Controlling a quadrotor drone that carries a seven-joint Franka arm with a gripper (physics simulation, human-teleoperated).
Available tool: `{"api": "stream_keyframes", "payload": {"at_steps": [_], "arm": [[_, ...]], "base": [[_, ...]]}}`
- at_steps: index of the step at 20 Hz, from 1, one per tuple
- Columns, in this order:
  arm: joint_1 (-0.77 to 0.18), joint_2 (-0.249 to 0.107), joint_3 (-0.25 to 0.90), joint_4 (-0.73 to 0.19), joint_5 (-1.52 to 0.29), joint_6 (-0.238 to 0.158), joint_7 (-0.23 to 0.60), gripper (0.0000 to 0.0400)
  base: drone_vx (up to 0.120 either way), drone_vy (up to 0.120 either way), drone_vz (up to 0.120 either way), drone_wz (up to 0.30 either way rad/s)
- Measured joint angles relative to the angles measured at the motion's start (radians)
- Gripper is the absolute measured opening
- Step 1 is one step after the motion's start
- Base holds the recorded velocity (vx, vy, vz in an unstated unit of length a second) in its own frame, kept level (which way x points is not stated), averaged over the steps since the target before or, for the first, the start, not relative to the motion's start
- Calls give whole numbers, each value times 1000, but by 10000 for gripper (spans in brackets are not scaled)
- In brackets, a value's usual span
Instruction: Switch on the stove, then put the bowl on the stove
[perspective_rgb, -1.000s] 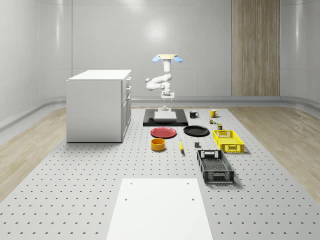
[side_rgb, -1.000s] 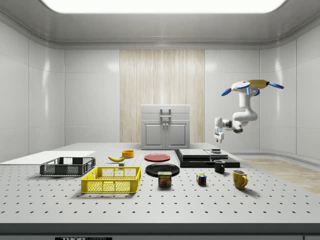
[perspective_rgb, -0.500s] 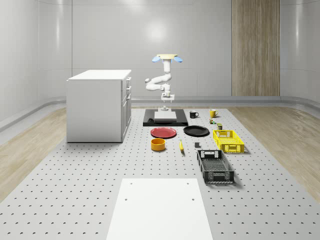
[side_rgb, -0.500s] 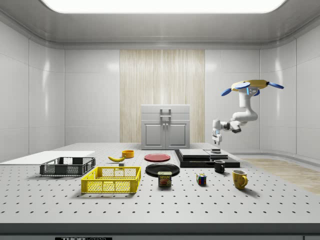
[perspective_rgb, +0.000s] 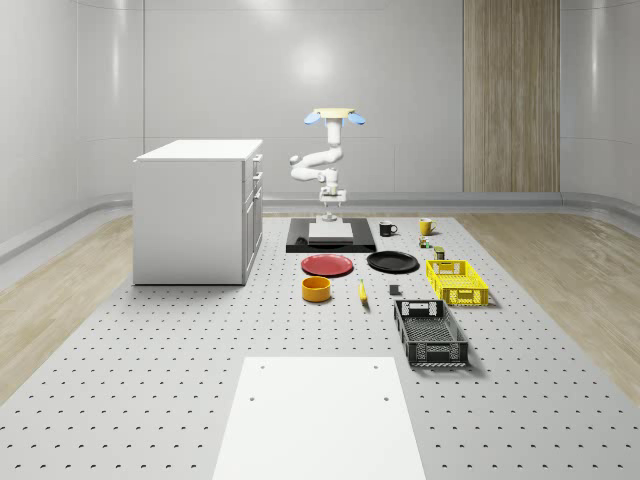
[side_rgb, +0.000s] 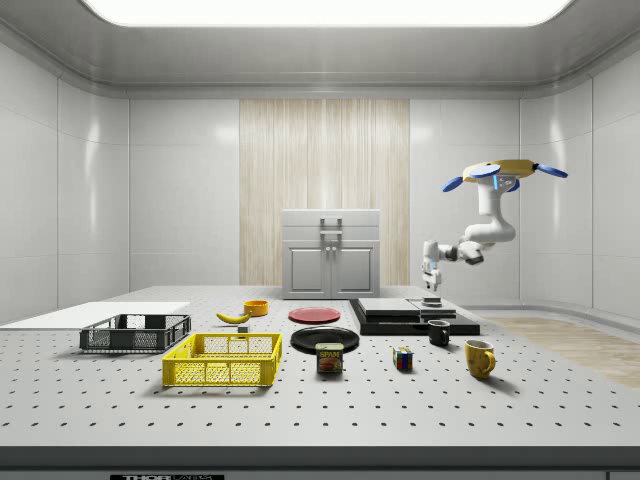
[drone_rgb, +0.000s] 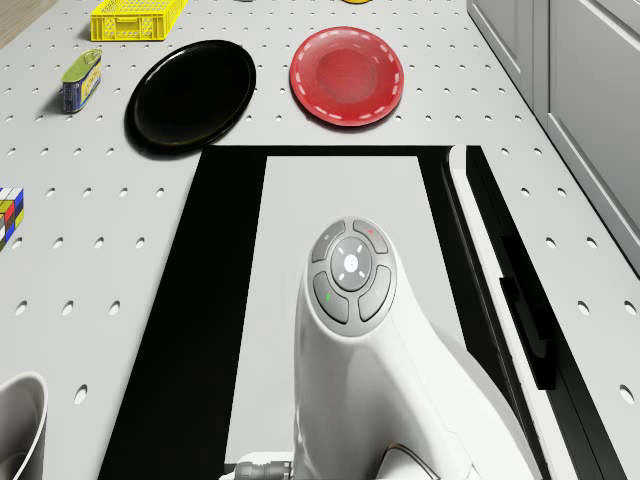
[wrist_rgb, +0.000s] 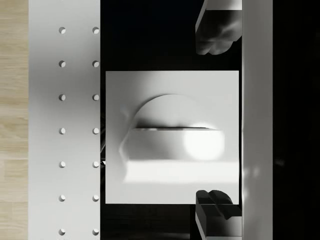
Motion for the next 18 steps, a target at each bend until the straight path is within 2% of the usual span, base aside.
{"api": "stream_keyframes", "payload": {"at_steps": [8, 18], "arm": [[3, -21, -1, 7, 7, 23, -9, 400], [-13, -38, -70, 43, -50, 82, -11, 400]], "base": [[0, 0, 0, 0], [0, 0, 0, 0]]}}
